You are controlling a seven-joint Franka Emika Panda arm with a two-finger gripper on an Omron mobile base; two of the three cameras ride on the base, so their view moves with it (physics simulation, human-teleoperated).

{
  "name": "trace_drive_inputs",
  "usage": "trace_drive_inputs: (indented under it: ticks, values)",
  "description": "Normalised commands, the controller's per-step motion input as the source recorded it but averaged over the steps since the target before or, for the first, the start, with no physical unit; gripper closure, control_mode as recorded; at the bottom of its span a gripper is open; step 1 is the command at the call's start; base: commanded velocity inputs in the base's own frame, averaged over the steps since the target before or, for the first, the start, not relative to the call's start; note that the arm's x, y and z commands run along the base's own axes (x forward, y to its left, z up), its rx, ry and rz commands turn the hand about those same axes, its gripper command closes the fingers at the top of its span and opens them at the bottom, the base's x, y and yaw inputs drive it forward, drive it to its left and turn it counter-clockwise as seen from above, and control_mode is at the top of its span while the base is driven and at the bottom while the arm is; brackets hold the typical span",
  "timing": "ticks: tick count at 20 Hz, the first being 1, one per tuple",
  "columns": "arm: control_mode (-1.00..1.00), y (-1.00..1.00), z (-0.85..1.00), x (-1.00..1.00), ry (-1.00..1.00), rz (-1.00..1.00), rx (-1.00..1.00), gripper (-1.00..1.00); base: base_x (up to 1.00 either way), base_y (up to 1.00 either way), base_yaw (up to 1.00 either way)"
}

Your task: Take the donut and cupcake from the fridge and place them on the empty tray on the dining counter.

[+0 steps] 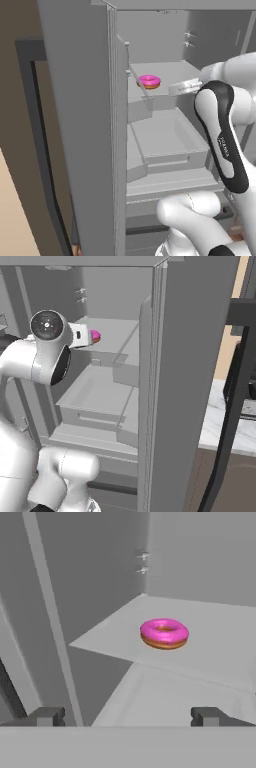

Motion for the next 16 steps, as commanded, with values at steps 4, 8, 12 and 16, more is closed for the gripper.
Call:
trace_drive_inputs:
  ticks: [4,8,12,16]
  values:
    - [-1.0,0.04,0.0,0.58,0.19,0.0,-0.04,-1.0,0.0,0.0,0.0]
    - [-1.0,0.02,0.0,0.55,0.2,0.01,-0.08,-1.0,0.0,0.0,0.0]
    - [-1.0,0.08,-0.11,0.49,0.07,0.04,-0.09,-1.0,0.0,0.0,0.0]
    - [-1.0,0.17,-0.31,0.44,0.0,0.11,-0.04,-1.0,0.0,0.0,0.0]
